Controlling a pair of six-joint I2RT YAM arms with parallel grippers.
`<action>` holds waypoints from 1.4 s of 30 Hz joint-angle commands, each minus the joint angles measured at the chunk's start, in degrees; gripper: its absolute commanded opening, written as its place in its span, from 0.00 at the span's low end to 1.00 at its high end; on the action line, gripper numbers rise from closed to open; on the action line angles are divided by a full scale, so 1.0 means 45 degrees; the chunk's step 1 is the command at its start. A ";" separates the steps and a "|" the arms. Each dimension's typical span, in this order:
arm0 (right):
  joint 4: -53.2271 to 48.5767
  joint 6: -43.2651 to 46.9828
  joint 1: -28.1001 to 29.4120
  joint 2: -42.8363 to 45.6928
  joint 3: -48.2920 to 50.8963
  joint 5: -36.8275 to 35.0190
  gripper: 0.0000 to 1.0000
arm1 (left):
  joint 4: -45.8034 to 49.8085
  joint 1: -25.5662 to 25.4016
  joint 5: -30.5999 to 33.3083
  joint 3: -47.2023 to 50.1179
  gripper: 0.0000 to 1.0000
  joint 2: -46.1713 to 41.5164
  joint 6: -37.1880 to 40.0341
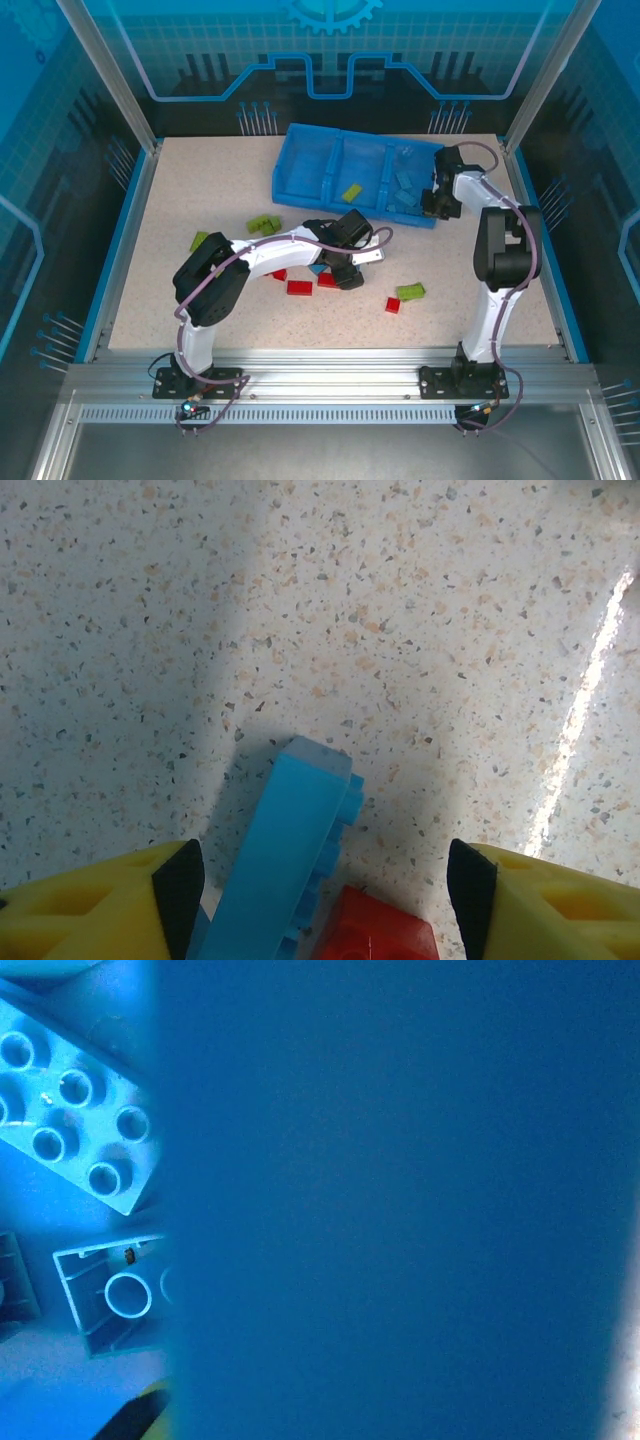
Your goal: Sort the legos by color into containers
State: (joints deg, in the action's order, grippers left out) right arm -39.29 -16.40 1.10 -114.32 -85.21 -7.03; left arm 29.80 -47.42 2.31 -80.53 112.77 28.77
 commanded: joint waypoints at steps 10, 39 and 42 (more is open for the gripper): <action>-0.0224 0.0910 0.0016 0.1595 0.1667 0.0738 0.12 | -0.0176 -0.0009 0.0443 -0.0285 0.71 0.0303 0.1356; -0.0146 0.0135 0.0562 0.4062 0.4693 0.0821 0.14 | -0.0274 -0.0052 -0.0634 0.0136 0.25 0.0308 0.0170; -0.0156 -0.0145 0.0623 0.4172 0.4786 0.0863 0.15 | -0.0365 -0.0074 -0.0968 0.0169 0.24 -0.0097 -0.0284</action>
State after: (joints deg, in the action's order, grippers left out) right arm -36.93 -15.59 2.79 -97.47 -64.47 -5.54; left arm 28.03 -47.42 1.06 -80.42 116.36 29.93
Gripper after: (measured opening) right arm 0.152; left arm 0.270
